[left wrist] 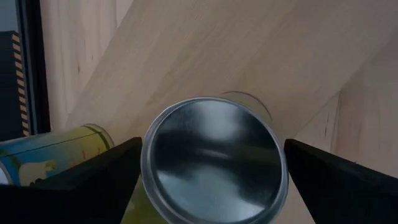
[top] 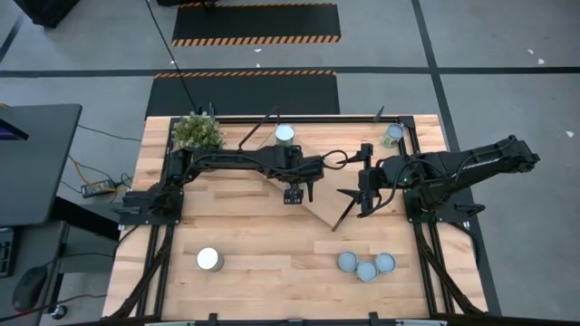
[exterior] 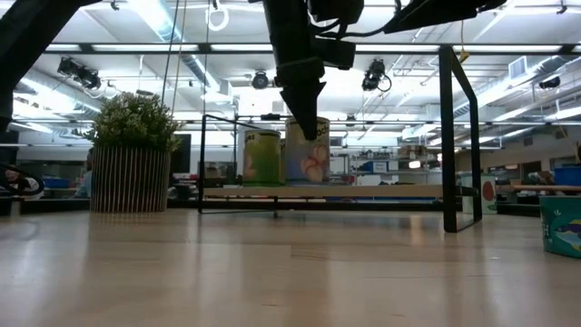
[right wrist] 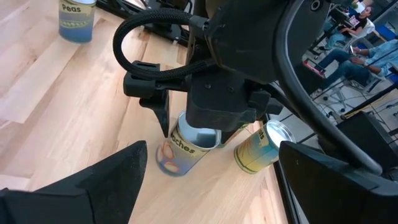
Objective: Pick and place cans onto a shelf
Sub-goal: Put the canned peaches on the shelf
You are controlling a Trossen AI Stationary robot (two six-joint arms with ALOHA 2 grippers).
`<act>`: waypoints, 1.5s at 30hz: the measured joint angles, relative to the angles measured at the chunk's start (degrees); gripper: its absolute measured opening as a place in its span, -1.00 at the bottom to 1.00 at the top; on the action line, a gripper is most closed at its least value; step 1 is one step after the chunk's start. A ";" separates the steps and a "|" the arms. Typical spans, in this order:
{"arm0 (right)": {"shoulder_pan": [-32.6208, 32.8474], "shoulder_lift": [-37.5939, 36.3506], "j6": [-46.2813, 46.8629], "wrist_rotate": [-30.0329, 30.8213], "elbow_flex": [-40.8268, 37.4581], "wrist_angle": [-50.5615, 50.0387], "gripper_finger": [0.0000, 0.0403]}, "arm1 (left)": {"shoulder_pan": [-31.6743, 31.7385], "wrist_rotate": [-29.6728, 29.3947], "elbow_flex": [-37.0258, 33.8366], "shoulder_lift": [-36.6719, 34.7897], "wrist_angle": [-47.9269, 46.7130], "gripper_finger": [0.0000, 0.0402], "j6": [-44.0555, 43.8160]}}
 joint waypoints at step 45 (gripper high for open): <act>0.02 0.00 -0.25 0.04 0.00 0.80 0.85 | -4.72 -4.54 0.04 -9.66 2.08 0.99 4.05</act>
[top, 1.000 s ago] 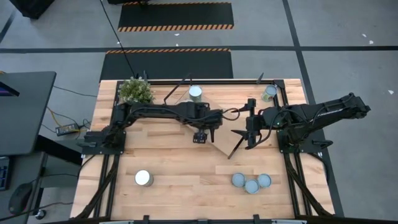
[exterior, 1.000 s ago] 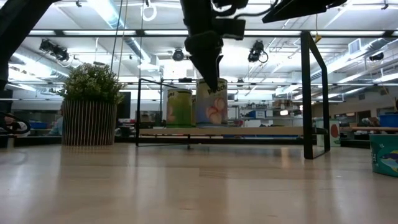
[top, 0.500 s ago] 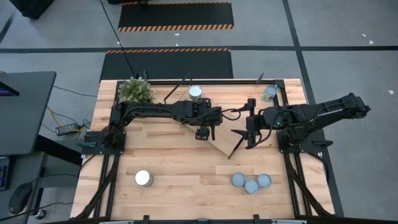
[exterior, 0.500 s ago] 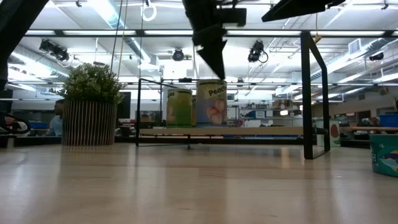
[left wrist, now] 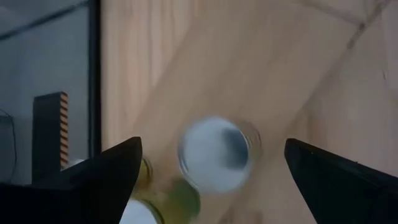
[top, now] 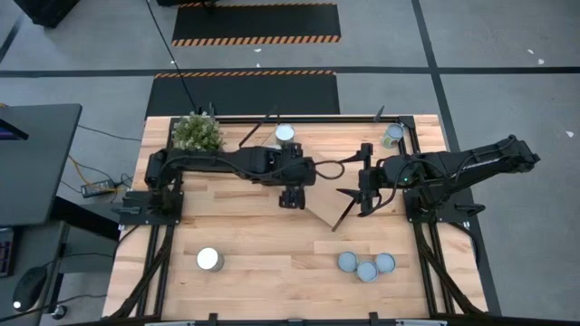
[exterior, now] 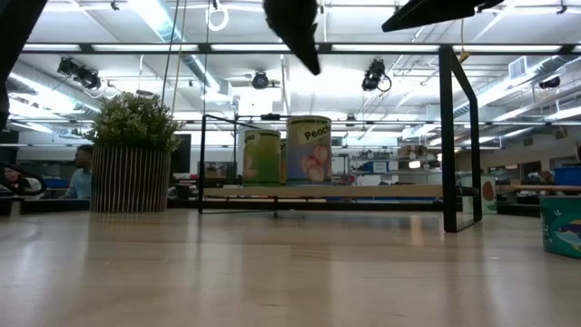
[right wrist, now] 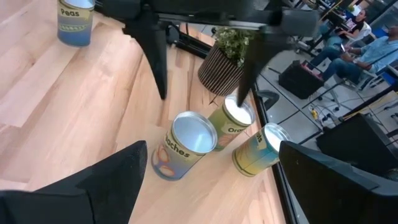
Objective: Pick and place cans onto a shelf
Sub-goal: Put the canned peaches on the shelf
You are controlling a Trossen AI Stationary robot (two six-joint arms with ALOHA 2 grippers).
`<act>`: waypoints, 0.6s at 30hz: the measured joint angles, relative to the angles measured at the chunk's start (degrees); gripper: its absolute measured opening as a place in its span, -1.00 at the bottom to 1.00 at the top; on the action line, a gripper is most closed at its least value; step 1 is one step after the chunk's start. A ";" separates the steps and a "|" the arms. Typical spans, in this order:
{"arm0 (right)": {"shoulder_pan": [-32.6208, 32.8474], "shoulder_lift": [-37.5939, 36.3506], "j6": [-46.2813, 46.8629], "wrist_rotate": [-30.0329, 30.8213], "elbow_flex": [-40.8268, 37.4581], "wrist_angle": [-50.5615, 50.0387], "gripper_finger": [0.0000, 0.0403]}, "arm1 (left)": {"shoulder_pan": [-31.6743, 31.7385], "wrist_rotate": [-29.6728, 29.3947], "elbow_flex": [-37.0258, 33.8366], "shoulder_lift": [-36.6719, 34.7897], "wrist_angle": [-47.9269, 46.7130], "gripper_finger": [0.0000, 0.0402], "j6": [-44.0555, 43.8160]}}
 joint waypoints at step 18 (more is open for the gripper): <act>0.00 1.90 1.68 -1.54 -5.06 7.43 0.85 | -9.09 0.04 -0.02 -1.99 -14.32 0.99 -10.25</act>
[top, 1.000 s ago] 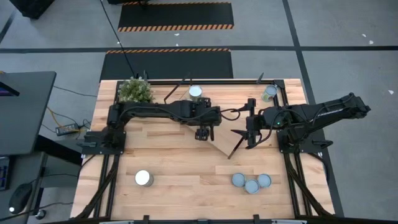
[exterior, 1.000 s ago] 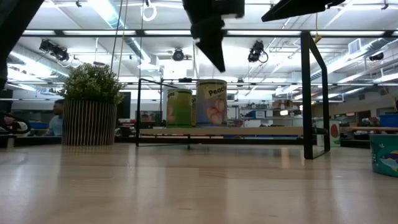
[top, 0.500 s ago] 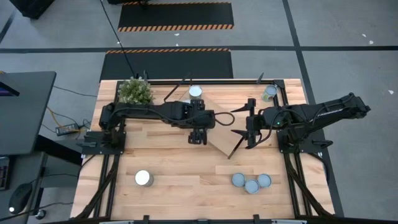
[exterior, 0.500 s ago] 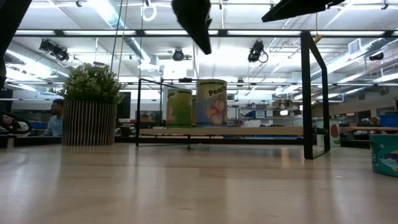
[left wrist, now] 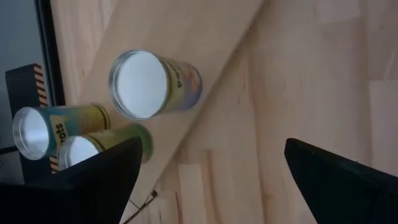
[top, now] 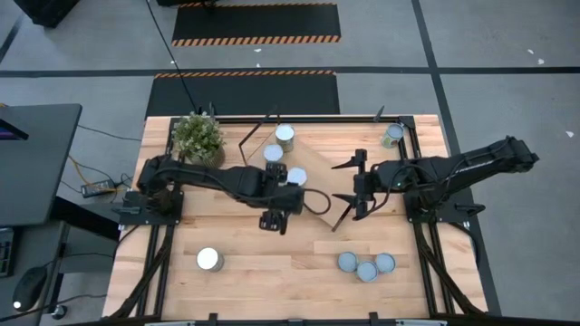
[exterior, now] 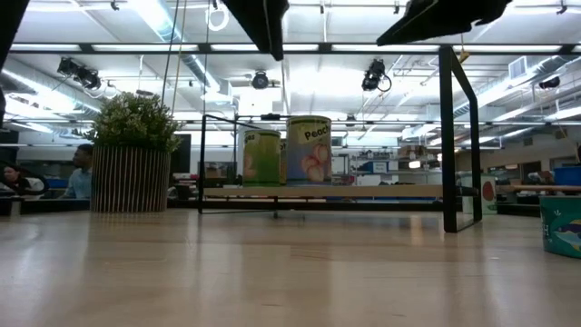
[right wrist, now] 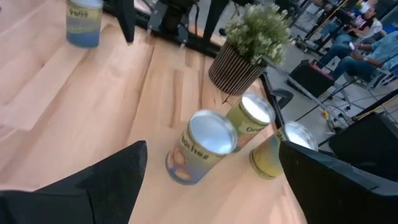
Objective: Pick and place cans onto a shelf
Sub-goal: Put the canned peaches on the shelf
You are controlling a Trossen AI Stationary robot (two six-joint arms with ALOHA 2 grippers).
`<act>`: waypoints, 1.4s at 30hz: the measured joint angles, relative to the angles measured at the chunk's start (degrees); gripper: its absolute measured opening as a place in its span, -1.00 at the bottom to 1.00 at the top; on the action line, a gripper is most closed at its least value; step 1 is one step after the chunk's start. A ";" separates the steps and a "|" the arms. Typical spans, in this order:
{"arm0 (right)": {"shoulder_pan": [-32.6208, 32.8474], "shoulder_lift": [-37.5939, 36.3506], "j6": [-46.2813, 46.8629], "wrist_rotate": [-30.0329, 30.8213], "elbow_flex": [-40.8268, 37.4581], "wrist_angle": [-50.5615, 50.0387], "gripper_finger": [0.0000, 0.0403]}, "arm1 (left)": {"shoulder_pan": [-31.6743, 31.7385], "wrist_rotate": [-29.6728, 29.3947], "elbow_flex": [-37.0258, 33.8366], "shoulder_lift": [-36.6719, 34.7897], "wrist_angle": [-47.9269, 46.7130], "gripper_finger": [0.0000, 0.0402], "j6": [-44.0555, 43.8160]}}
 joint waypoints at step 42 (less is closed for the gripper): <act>-9.89 36.91 -8.88 -6.95 24.07 -7.17 0.85 | -8.77 -12.00 -46.42 -38.41 29.39 0.99 -18.15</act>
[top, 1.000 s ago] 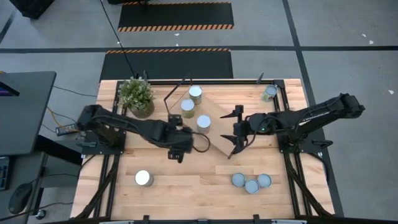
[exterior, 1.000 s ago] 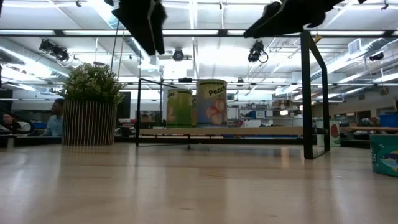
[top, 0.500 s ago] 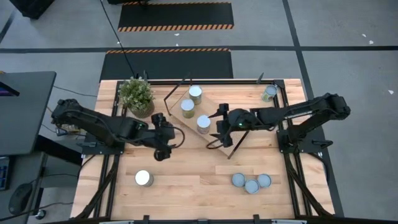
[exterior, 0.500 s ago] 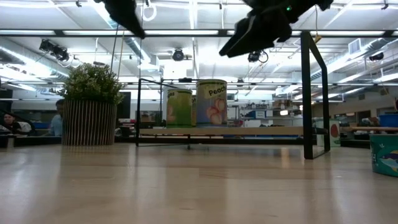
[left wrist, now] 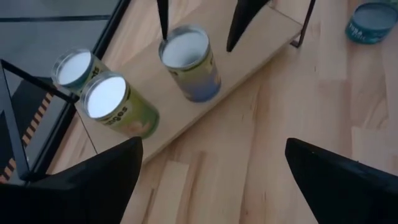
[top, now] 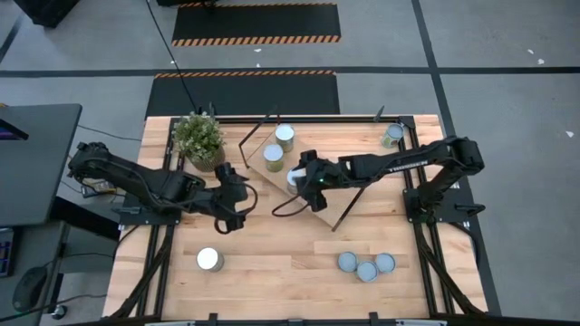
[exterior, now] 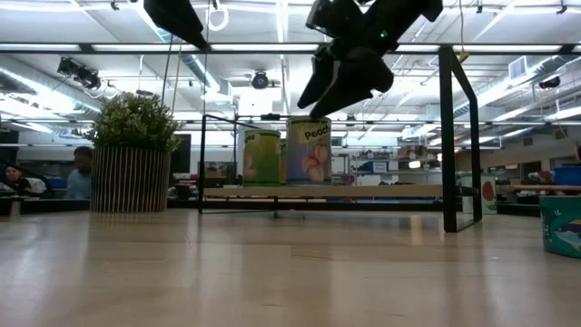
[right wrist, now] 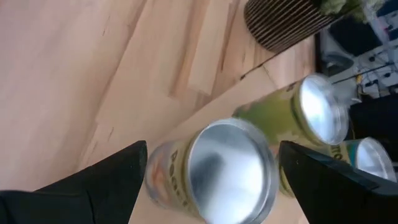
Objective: Pick and place cans onto a shelf
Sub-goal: Put the canned peaches on the shelf
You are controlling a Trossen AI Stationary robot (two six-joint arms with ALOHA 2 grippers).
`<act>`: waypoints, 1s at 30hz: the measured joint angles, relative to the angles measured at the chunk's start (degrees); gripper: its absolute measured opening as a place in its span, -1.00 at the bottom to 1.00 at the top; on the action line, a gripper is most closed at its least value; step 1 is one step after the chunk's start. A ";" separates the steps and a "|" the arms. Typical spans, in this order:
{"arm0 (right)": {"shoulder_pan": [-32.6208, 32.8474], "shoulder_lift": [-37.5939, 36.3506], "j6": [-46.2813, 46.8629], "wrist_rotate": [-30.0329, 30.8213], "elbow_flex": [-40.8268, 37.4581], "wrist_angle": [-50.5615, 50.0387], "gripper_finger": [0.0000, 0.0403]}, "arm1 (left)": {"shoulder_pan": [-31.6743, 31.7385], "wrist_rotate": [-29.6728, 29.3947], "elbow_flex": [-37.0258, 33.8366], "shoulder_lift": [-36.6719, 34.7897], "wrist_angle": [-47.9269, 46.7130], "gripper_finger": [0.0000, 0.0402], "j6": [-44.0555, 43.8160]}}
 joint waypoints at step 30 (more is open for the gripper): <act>-5.21 -3.45 2.87 5.31 1.73 -0.38 0.85 | 0.15 0.02 0.04 0.02 1.02 0.99 0.06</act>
